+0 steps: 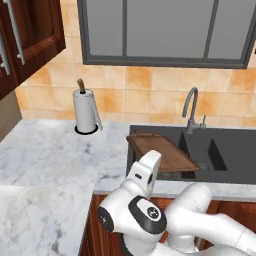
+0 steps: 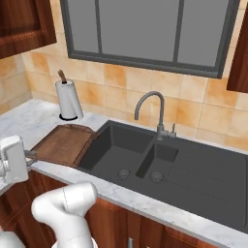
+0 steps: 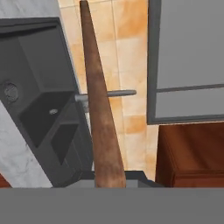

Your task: Move the cutting board and knife to the sink. Then move spray from the shelves to the counter.

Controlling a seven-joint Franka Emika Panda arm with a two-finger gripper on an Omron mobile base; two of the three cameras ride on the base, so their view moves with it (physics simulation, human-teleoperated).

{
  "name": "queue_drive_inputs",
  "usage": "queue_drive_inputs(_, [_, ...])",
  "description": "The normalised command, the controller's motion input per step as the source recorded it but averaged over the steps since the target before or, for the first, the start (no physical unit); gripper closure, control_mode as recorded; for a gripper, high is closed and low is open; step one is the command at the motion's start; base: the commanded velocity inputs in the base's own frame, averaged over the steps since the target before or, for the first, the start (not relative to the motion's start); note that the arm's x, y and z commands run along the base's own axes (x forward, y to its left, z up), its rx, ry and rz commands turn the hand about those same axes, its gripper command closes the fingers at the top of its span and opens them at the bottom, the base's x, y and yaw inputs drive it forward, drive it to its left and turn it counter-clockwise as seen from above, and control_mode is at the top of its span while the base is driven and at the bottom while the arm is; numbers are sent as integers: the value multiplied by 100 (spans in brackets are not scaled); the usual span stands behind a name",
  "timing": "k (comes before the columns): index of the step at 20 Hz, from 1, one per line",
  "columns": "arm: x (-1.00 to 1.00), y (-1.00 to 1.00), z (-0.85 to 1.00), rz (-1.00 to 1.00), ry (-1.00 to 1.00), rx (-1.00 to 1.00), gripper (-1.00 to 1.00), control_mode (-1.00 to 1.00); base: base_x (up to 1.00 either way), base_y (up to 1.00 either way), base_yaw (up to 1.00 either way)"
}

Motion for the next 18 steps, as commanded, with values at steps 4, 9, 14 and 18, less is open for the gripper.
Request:
queue_drive_inputs(4, [42,-13,-21,-23,7,0,100,-100,0,0,0])
queue_drive_inputs(9, [49,-1,-24,-19,0,0,100,-100,0,0,0])
queue_drive_inputs(14, [50,0,-26,-7,-3,0,100,-100,0,0,0])
queue_drive_inputs(18, [52,-1,-33,-1,-6,0,100,-100,0,0,0])
